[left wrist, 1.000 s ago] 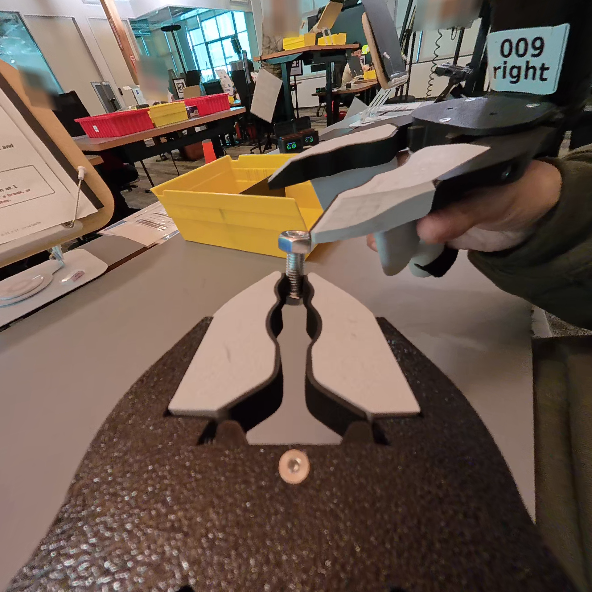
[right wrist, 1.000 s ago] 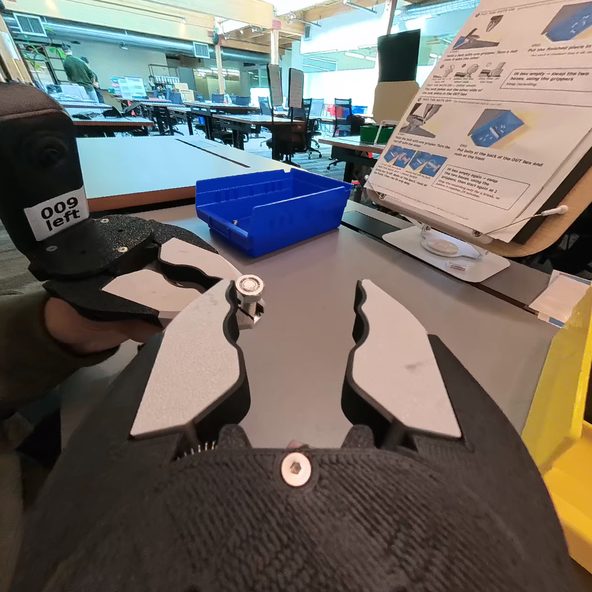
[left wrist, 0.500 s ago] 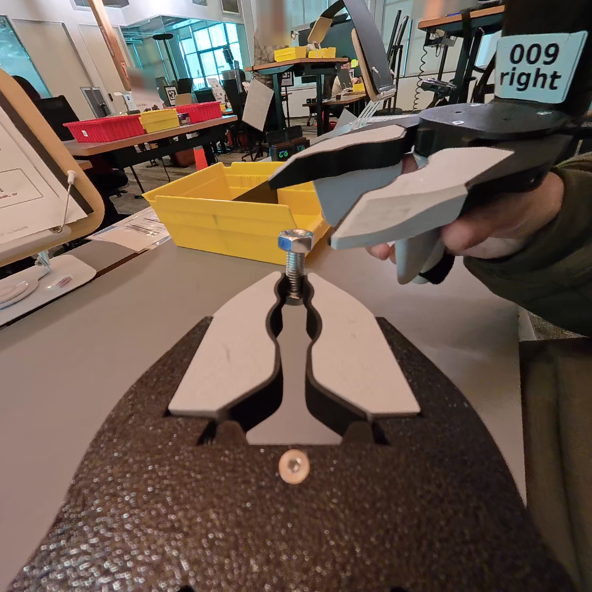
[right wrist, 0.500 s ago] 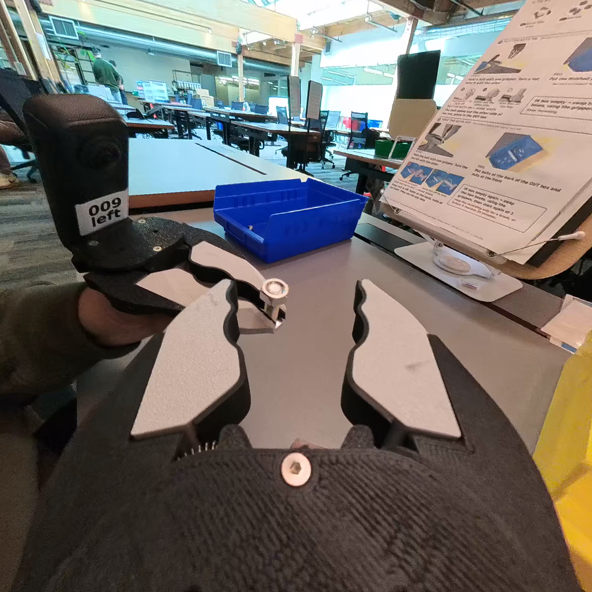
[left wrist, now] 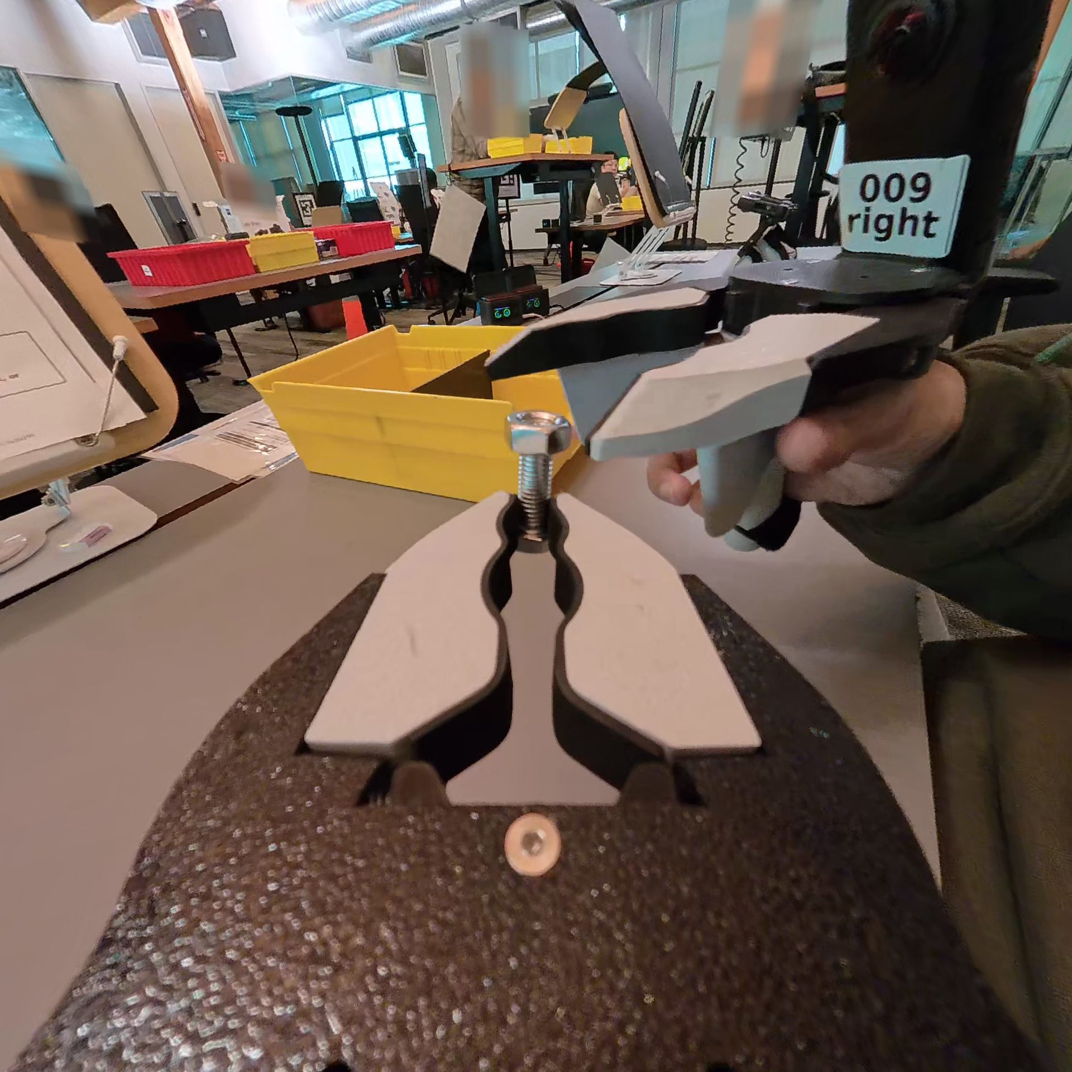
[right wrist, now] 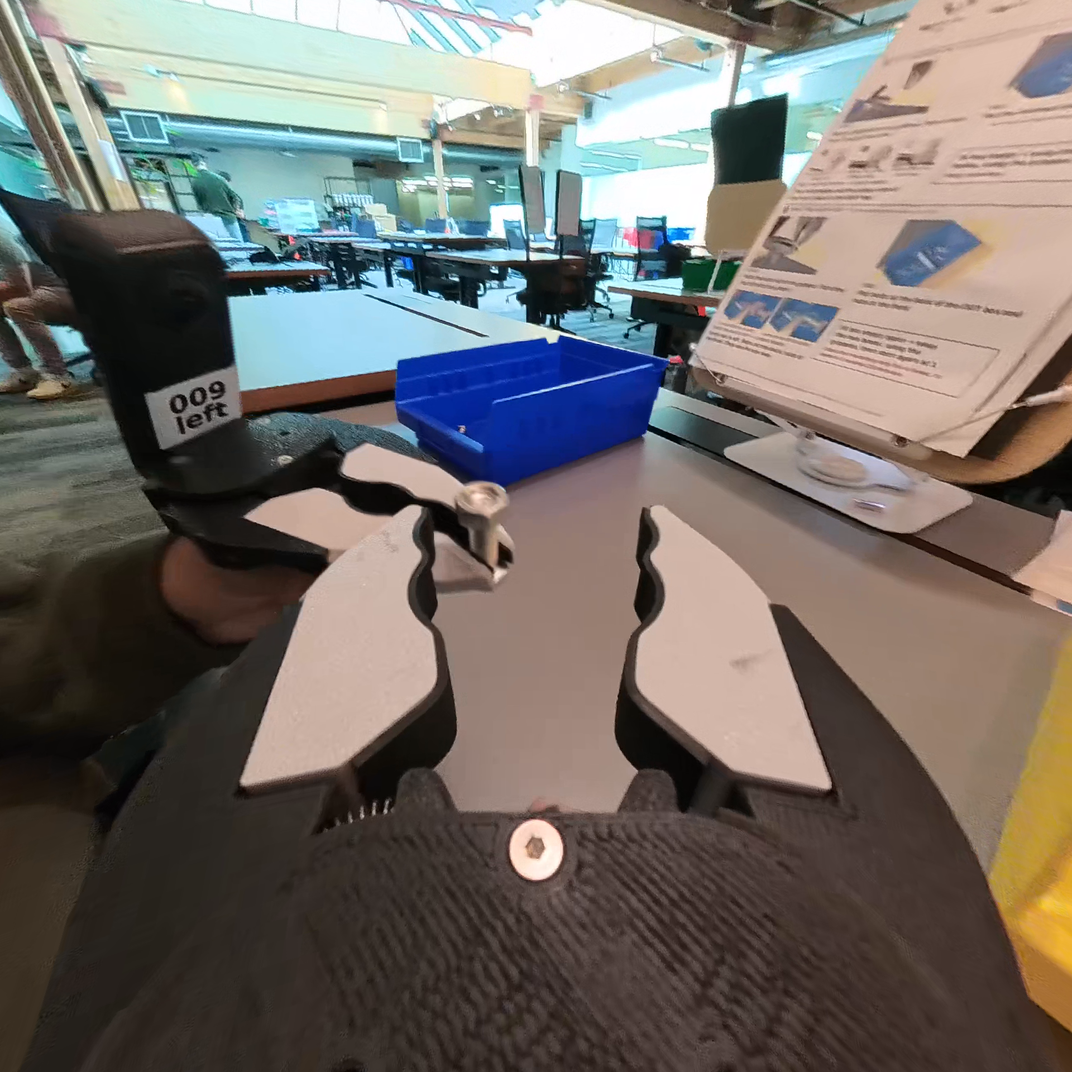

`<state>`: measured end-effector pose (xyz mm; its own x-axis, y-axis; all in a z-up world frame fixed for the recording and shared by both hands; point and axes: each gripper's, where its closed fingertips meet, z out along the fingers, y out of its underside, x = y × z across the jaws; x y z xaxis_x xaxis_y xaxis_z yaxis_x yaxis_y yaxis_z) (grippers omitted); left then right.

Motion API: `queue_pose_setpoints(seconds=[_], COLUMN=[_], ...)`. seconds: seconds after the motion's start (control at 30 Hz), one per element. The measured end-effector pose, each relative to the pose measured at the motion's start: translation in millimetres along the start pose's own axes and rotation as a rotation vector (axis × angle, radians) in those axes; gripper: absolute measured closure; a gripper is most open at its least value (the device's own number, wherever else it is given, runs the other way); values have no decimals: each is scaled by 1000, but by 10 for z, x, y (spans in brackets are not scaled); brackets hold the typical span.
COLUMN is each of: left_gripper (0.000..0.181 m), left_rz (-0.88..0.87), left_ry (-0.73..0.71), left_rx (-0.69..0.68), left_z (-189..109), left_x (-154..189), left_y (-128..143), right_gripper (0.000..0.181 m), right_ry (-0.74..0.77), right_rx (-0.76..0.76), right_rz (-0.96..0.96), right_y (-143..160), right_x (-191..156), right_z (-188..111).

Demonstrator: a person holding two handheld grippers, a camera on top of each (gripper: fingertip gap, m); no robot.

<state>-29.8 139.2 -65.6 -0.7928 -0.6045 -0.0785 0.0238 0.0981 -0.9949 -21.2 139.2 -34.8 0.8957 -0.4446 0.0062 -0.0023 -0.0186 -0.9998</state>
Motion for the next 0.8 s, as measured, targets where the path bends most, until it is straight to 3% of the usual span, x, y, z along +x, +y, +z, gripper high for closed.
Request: queue_pose_setpoints(seconds=[0.13, 0.2, 0.27, 0.33, 0.53, 0.7, 0.8], left_gripper=[172, 172, 172, 172, 172, 172, 172], left_rz=[1, -3, -9, -11, -6, -11, -38], left_ry=[-5, -14, -12, -15, 2, -21, -10], left_rx=[22, 32, 54, 48, 36, 33, 74], left_z=[-9, -34, -64, -68, -16, -21, -61], left_x=[20, -11, -29, -44, 21, 0, -22], left_y=[-59, -86, -118, -114, -80, -95, -148], right_gripper=[119, 110, 127, 121, 118, 112, 133], right_ry=[42, 62, 121, 133, -2, 54, 166], right_rx=[1, 6, 13, 22, 101, 69, 48], right_rz=[-7, 26, 75, 90, 63, 21, 36], right_y=[17, 27, 37, 41, -159, -95, -50], right_x=[27, 124, 286, 359, -16, 81, 357], right_z=[25, -4, -60, -96, -26, -26, -116])
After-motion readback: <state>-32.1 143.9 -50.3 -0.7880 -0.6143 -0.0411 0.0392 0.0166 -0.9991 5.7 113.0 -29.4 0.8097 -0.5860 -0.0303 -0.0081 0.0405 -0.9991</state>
